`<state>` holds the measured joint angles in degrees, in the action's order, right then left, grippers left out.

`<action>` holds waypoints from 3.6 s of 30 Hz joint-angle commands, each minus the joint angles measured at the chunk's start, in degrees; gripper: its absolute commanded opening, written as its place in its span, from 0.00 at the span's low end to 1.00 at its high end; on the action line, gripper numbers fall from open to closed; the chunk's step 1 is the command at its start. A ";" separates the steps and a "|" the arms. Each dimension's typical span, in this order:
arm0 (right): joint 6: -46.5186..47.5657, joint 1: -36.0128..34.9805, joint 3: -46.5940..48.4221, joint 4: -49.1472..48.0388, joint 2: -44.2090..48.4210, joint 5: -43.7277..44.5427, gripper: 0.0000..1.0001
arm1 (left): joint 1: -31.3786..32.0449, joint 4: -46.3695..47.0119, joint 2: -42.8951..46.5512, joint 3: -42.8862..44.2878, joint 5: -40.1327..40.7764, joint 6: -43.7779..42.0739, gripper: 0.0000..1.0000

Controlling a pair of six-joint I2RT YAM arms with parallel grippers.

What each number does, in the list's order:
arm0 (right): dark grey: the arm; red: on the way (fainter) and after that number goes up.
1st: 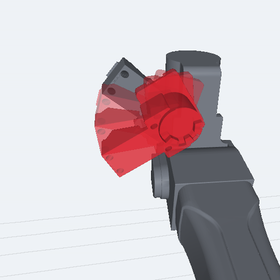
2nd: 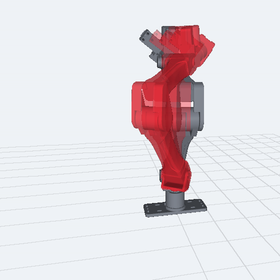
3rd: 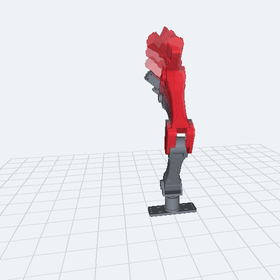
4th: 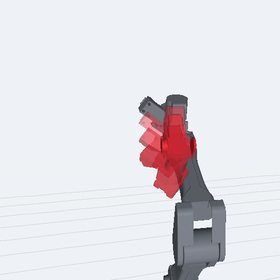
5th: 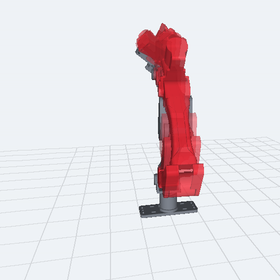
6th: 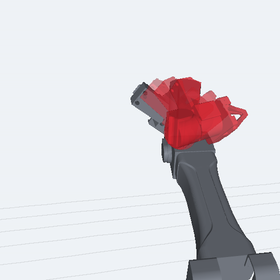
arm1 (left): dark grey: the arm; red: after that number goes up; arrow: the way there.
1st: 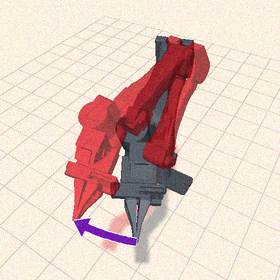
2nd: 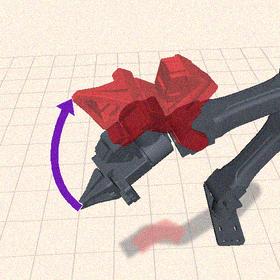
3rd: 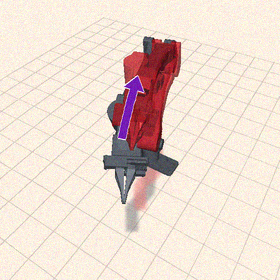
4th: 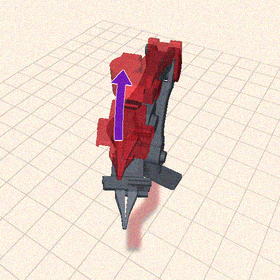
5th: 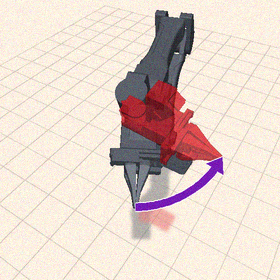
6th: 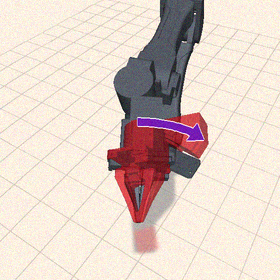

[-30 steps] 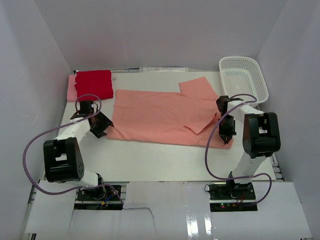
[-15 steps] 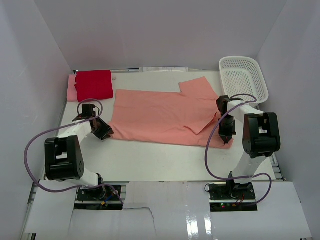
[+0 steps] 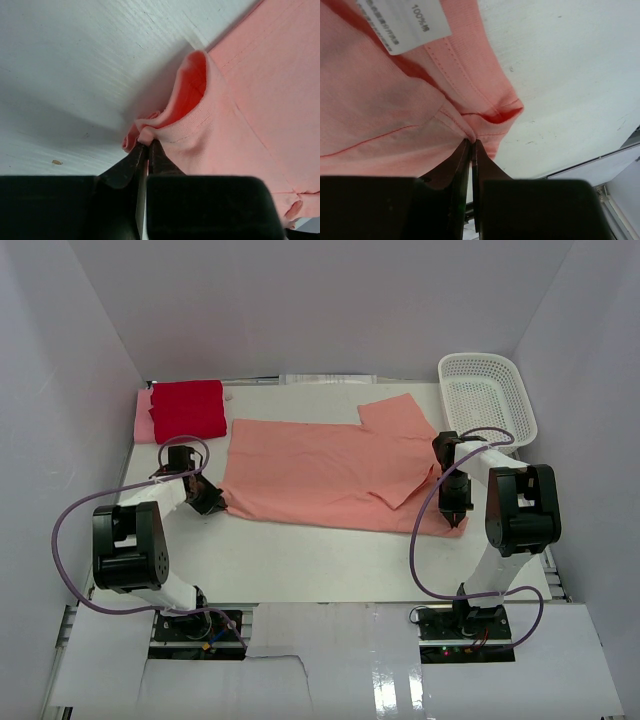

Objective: Fold and stack the t-shirts
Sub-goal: Fold the flattened tshirt in 1/3 of the way

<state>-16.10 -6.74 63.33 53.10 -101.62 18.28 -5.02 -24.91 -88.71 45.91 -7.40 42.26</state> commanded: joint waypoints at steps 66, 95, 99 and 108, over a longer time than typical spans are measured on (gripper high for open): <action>-17.30 -8.72 -6.03 -33.33 4.07 -34.63 0.55 | 27.25 -1.11 5.30 9.20 8.37 -3.24 0.71; -11.24 -15.67 -2.69 -21.64 5.74 -18.99 0.43 | 30.33 -0.76 3.01 9.37 9.86 -2.89 0.71; -10.97 -15.84 -2.60 -21.72 4.95 -18.72 0.42 | 30.33 -0.85 2.49 9.64 9.95 -2.89 0.71; -10.62 -16.02 -0.93 -21.29 4.33 -16.35 0.34 | 30.33 -0.93 1.78 9.37 9.95 -2.80 0.71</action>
<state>-27.55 -22.57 59.92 30.96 -97.08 -0.56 24.99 -25.67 -88.38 54.13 1.56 39.44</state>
